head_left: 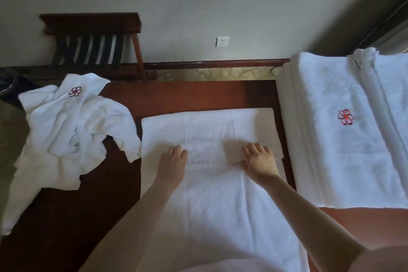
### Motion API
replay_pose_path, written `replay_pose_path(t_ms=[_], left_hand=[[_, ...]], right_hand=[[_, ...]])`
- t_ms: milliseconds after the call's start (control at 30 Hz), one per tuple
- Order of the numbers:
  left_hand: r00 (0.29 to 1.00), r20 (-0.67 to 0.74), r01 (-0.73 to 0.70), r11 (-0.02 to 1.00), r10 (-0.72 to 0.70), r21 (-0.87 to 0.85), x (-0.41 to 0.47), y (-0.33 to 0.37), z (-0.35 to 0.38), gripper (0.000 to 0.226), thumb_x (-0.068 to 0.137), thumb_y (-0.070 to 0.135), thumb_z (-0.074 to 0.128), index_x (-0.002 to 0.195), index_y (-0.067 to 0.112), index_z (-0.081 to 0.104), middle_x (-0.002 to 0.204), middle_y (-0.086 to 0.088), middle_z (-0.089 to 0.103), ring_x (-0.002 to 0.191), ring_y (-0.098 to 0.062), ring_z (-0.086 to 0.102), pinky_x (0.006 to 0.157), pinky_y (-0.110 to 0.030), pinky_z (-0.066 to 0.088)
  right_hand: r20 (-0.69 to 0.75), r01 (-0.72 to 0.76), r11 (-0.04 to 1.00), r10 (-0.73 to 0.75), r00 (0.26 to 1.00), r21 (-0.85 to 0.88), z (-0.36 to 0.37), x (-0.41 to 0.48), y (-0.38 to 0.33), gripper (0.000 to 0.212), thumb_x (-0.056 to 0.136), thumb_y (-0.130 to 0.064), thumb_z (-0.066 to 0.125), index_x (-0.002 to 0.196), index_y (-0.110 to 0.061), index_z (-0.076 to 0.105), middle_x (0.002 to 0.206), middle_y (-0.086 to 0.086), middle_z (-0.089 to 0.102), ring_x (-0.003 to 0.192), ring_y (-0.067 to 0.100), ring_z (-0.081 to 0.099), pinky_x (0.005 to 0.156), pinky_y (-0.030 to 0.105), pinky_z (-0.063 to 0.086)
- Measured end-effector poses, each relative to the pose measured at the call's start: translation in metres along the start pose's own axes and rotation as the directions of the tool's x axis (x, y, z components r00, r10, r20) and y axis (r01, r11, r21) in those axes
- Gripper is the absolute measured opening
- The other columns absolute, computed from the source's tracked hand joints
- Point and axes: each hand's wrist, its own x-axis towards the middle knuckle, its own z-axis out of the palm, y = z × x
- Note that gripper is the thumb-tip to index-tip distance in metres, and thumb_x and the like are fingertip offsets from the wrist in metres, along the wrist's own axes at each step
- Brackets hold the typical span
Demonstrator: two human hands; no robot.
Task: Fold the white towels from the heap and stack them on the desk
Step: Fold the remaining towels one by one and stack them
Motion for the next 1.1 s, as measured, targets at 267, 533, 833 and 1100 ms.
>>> replay_pose_path(t_ms=[267,533,833,1100], left_hand=[[0.986,0.060,0.150,0.983,-0.157,0.110,-0.019,-0.050,-0.008,0.017,0.082,-0.001,0.050,0.090,0.014,0.055,0.095,-0.004,0.054,0.092,-0.023,0.052,0.068,-0.031,0.035],[0.968,0.097,0.214,0.964,-0.230,0.157,-0.027,-0.050,0.000,0.018,0.091,0.010,0.045,0.099,0.020,0.057,0.106,0.001,0.052,0.107,-0.021,0.047,0.080,-0.031,0.037],[0.959,0.008,0.282,0.958,-0.282,-0.045,0.016,-0.031,-0.014,0.009,0.087,0.022,0.049,0.091,0.014,0.047,0.106,-0.006,0.053,0.096,-0.020,0.047,0.073,-0.029,0.037],[0.998,-0.004,0.054,0.953,-0.058,-0.298,0.067,0.004,-0.002,0.050,0.100,0.021,0.037,0.149,0.016,0.032,0.159,-0.008,0.015,0.148,-0.026,0.008,0.117,-0.043,0.015]], right_hand=[[-0.099,-0.128,0.991,0.131,0.986,0.043,-0.008,-0.016,0.043,0.030,0.047,0.009,0.082,0.068,-0.004,0.064,0.069,0.014,0.059,0.065,0.034,0.061,0.054,0.037,0.048],[-0.042,-0.159,0.986,0.162,0.986,0.054,0.002,-0.038,0.039,0.029,0.050,0.013,0.070,0.072,-0.005,0.064,0.078,0.013,0.059,0.076,0.035,0.060,0.064,0.039,0.044],[-0.004,-0.217,0.959,0.221,0.975,0.180,-0.003,0.006,0.027,0.022,0.077,-0.005,0.059,0.098,-0.005,0.066,0.097,0.013,0.064,0.093,0.034,0.059,0.078,0.040,0.043],[0.163,0.022,0.962,-0.069,0.984,0.272,0.022,0.077,-0.037,0.059,0.102,-0.036,0.032,0.154,-0.017,0.012,0.162,0.004,0.004,0.149,0.021,0.002,0.120,0.037,0.002]])
